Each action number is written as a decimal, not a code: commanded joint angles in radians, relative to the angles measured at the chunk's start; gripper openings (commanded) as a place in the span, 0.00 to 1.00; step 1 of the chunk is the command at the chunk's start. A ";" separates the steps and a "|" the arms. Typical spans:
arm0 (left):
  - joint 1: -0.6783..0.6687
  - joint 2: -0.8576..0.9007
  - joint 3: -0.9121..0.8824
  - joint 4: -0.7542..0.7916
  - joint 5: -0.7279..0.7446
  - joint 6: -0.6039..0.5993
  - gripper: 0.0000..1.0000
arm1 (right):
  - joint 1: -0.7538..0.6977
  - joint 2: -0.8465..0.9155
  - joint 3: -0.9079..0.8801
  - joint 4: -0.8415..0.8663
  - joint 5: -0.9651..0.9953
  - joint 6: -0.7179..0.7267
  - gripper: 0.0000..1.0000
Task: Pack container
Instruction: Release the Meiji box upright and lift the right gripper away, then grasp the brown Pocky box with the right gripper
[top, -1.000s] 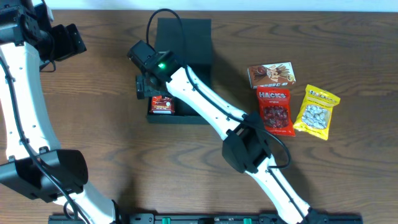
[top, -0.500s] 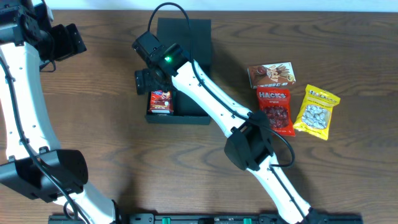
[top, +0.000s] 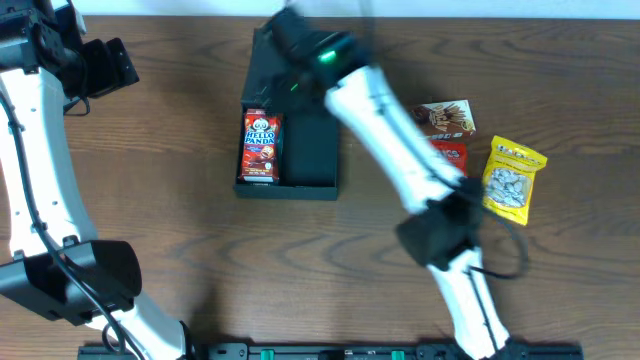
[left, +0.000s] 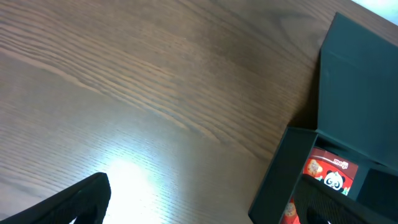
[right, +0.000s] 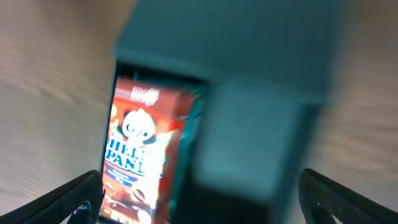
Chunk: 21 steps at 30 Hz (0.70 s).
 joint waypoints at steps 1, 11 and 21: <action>0.004 0.008 -0.006 -0.006 -0.004 -0.011 0.95 | -0.098 -0.137 0.021 -0.011 0.068 -0.022 0.99; 0.004 0.008 -0.006 -0.006 -0.004 -0.011 0.95 | -0.352 -0.006 -0.006 -0.156 0.074 0.544 0.95; 0.004 0.008 -0.006 -0.009 -0.005 -0.007 0.95 | -0.373 0.142 -0.006 -0.164 0.077 0.896 0.99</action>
